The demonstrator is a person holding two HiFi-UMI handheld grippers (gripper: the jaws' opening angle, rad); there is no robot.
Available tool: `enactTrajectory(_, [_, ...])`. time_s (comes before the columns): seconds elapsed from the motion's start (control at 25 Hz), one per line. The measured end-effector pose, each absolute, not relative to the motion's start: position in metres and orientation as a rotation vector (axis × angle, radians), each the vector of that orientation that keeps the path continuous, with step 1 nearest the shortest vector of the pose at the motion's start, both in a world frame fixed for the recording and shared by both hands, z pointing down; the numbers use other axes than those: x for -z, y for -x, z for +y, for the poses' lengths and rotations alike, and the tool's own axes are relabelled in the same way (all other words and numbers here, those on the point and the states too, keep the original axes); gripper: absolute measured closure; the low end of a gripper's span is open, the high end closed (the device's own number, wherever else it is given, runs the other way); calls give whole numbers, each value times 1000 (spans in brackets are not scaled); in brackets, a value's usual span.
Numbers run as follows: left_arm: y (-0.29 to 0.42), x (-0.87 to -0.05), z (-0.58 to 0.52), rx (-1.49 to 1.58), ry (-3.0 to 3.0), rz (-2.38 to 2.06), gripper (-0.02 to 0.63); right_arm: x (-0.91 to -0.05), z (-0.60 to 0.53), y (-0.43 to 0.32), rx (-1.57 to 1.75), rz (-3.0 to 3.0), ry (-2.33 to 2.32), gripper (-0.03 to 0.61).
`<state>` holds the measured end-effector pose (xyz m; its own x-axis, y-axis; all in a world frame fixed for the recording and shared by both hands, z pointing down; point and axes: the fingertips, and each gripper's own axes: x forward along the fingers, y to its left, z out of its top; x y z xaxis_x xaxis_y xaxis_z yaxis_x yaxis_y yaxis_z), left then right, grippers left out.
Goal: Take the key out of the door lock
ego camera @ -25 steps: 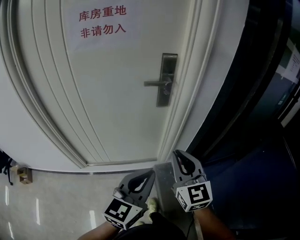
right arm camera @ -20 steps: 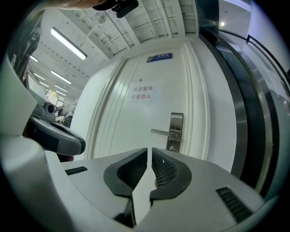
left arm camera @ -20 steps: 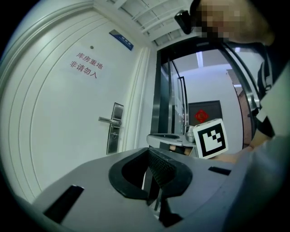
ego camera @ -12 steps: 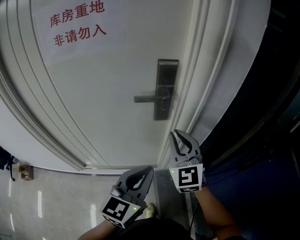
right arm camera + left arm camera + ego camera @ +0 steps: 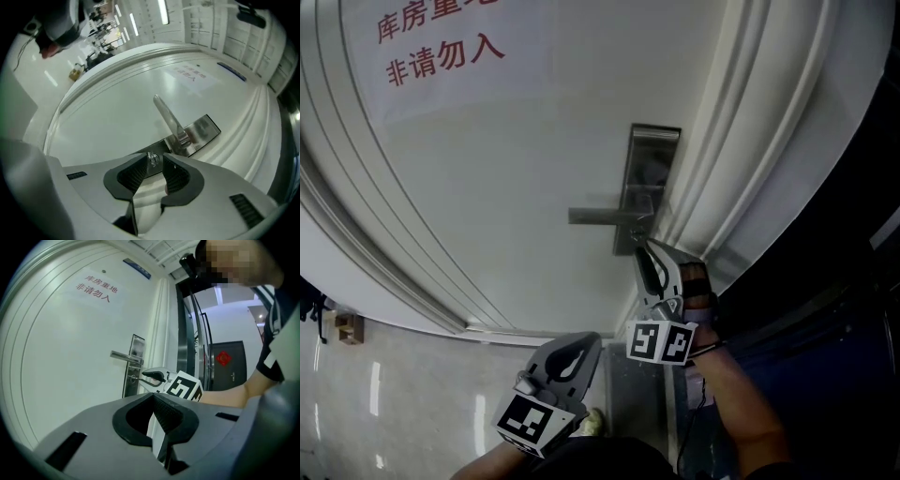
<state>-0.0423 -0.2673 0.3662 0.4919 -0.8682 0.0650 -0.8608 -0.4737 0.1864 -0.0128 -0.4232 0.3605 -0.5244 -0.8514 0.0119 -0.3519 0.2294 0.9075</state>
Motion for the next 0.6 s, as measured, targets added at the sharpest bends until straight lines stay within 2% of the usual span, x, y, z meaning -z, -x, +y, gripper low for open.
enactTrajectory(0.48, [49,-379,-288,76,-2507,-1493,609,-376,-455,26,1542,-1584,-1018,497])
enactTrajectory(0.6, [51,-380,-289,81,-2504,-1494,609,-379,-459,30,1578,-1541,-1003,517])
